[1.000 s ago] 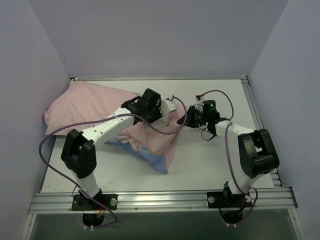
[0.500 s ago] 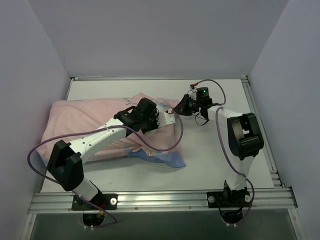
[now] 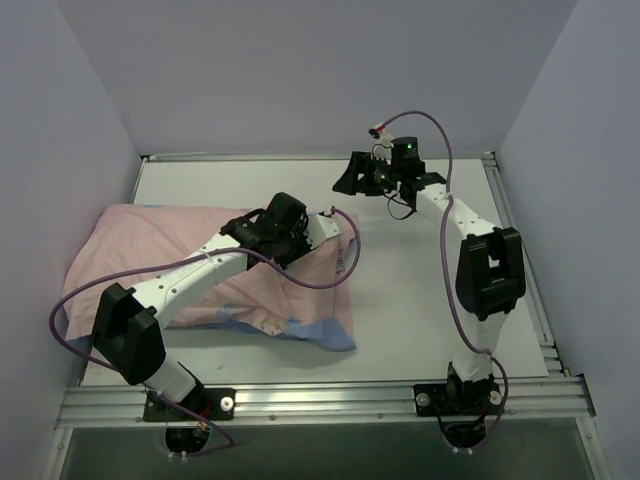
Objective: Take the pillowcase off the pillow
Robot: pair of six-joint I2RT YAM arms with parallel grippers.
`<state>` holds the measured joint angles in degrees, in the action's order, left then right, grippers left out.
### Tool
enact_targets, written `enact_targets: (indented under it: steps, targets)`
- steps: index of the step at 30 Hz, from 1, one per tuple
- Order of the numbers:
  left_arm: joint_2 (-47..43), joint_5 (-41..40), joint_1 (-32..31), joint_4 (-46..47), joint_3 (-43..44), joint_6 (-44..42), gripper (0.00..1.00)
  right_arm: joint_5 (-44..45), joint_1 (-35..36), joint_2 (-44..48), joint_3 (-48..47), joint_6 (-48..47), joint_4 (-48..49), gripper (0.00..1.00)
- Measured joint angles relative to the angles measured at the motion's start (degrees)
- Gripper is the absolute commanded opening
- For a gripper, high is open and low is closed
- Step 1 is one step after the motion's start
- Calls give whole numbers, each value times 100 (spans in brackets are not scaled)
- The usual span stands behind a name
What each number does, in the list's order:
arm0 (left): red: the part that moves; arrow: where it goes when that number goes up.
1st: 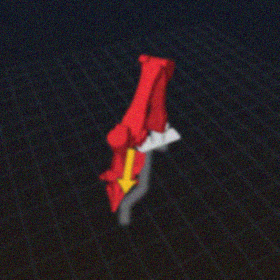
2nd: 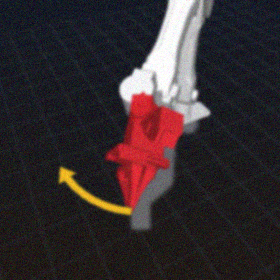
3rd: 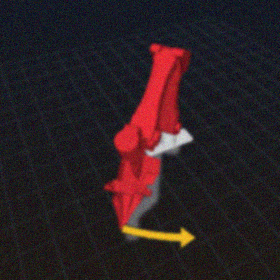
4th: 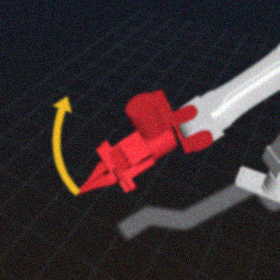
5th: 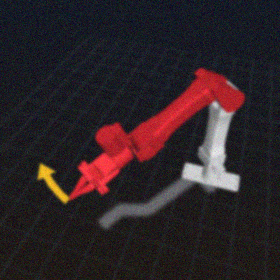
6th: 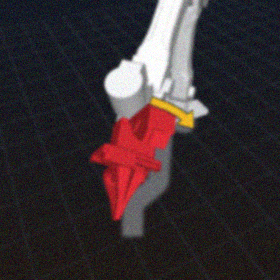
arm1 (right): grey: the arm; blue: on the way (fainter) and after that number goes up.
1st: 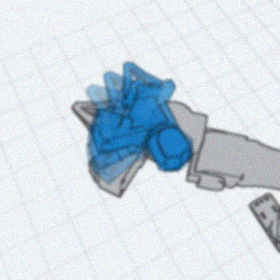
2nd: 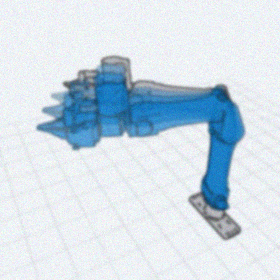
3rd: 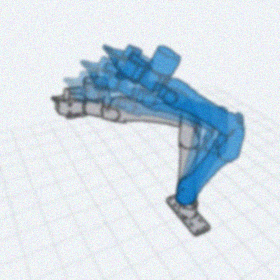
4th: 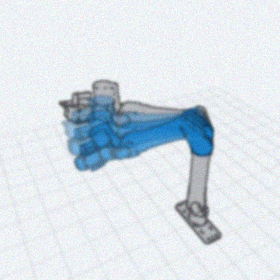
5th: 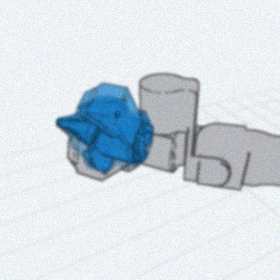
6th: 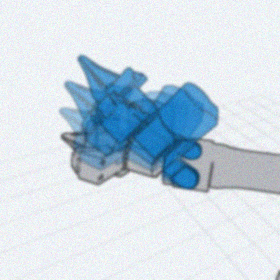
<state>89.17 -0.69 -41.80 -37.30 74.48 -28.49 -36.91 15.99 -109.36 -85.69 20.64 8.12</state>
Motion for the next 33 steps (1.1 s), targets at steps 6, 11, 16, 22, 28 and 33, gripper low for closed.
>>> enact_targets:
  steps: [6,11,16,22,28,33]
  targets:
    - [0,48,122,-122,144,343,2,-52,525,-142,-334,-885,-997,71]
    - [0,59,131,-149,144,442,2,-201,975,-560,-431,-1071,-1134,66]
    - [0,55,153,-157,144,511,2,-221,981,-872,-455,-997,-1117,20]
    - [-68,122,225,-317,155,540,2,22,693,-946,-197,-535,-715,1]
    - [-437,162,293,-398,87,544,2,48,289,-1069,138,-92,-588,0]
    - [-479,153,562,-544,339,778,2,-68,367,-1300,387,66,-201,0]
